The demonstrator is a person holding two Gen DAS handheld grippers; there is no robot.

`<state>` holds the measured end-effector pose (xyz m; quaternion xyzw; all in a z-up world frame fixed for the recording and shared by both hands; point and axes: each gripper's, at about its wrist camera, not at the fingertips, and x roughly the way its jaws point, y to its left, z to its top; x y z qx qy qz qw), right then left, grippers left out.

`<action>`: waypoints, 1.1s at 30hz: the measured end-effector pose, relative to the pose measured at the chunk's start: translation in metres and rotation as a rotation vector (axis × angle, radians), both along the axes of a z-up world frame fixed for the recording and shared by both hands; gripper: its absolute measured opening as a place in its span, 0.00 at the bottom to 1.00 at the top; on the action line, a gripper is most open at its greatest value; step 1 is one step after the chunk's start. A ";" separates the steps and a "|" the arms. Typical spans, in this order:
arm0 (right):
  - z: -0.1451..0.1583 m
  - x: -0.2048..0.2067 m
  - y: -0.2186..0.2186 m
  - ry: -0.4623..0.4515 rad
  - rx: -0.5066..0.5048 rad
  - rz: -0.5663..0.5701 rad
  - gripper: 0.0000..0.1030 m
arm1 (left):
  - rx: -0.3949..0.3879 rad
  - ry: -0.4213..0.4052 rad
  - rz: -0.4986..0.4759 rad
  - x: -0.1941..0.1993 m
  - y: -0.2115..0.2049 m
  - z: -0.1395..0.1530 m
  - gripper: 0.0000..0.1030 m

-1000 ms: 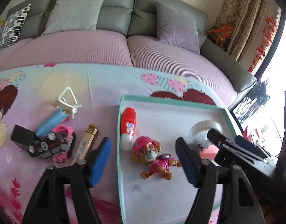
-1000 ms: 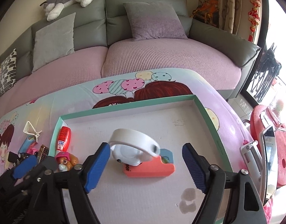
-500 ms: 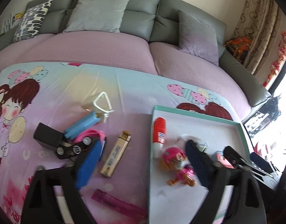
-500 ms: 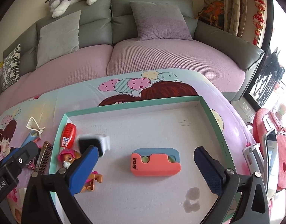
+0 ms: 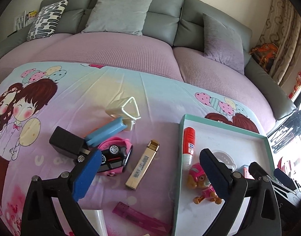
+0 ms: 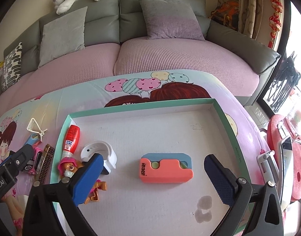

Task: Organize rigid objects
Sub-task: 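Move both tools back toward the remaining items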

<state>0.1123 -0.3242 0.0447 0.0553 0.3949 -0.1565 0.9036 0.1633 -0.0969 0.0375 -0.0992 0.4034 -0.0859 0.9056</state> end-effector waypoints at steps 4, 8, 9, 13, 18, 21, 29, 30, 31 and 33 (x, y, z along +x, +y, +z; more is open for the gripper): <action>0.000 0.001 0.003 -0.001 0.007 0.007 1.00 | 0.007 -0.009 0.012 0.000 0.004 0.002 0.98; 0.002 0.004 0.015 -0.004 0.004 0.042 1.00 | 0.021 0.000 0.037 0.000 0.016 0.007 0.98; 0.003 0.004 0.021 -0.007 0.004 0.060 1.00 | 0.029 0.002 0.043 -0.001 0.019 0.008 0.98; 0.004 0.008 0.039 -0.010 0.009 0.112 1.00 | 0.062 0.013 0.102 -0.003 0.039 0.011 0.98; 0.004 0.011 0.065 -0.012 0.012 0.179 1.00 | 0.082 0.038 0.170 -0.005 0.069 0.011 0.98; 0.005 0.012 0.081 -0.013 0.021 0.216 1.00 | 0.092 0.059 0.196 -0.007 0.087 0.009 0.98; -0.004 0.015 0.124 0.015 0.034 0.342 1.00 | 0.177 0.158 0.171 -0.003 0.102 -0.012 0.98; -0.005 0.015 0.128 0.021 0.034 0.354 1.00 | 0.192 0.175 0.166 -0.002 0.103 -0.016 0.98; -0.007 0.015 0.133 0.026 0.034 0.365 1.00 | 0.201 0.188 0.165 -0.002 0.104 -0.019 0.98; -0.010 0.015 0.141 0.037 0.035 0.387 1.00 | 0.199 0.213 0.167 -0.003 0.111 -0.025 0.98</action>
